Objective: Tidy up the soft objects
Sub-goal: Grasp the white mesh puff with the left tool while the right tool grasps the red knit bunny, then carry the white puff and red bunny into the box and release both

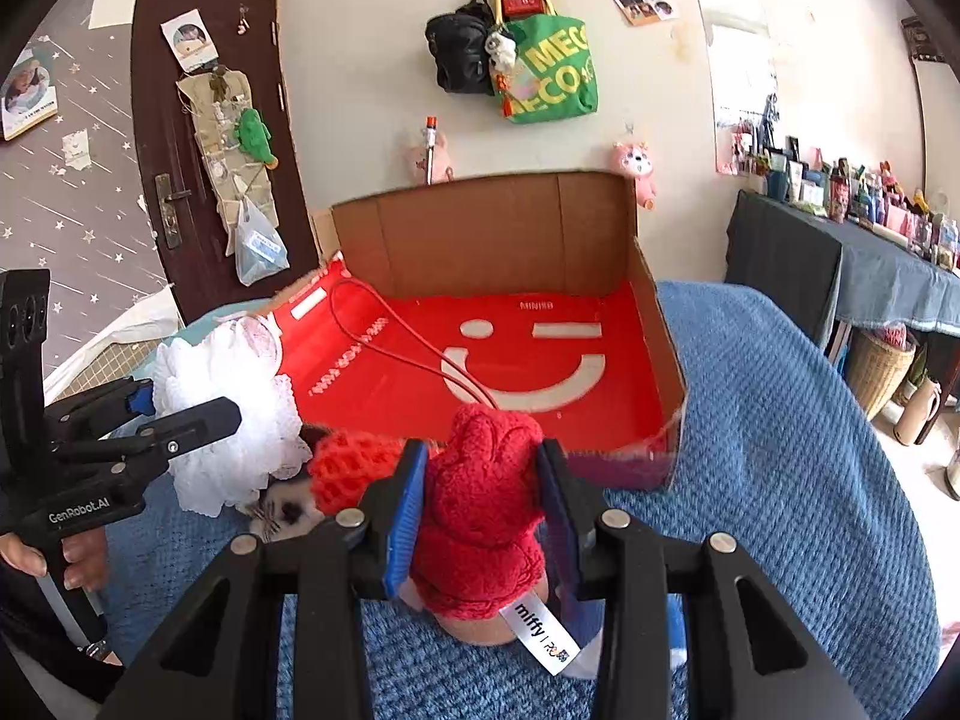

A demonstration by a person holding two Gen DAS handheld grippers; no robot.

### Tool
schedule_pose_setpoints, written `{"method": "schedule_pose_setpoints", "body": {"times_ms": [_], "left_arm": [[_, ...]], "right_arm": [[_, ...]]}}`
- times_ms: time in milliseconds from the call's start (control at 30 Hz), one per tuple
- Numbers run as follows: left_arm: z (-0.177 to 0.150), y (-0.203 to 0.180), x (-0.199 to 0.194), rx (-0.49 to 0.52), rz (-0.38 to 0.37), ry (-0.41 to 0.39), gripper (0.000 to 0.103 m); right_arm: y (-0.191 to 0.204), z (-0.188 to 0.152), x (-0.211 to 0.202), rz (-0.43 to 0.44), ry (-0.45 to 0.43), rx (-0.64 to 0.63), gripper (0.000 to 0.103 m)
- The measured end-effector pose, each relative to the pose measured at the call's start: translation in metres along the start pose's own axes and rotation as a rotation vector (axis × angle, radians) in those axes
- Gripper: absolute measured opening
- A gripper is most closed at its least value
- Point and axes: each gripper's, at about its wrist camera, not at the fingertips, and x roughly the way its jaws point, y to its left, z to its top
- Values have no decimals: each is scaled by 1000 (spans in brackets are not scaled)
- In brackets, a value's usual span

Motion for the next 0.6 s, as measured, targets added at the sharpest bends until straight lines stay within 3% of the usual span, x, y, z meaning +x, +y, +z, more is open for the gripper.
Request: {"method": "schedule_pose_setpoints", "body": {"times_ms": [300, 600], "left_arm": [[47, 19, 0, 24, -7, -34, 53], [114, 49, 64, 52, 19, 73, 53]], "right_arm": [[3, 70, 19, 20, -36, -117, 40], [-18, 142, 122, -5, 157, -158, 40]]}}
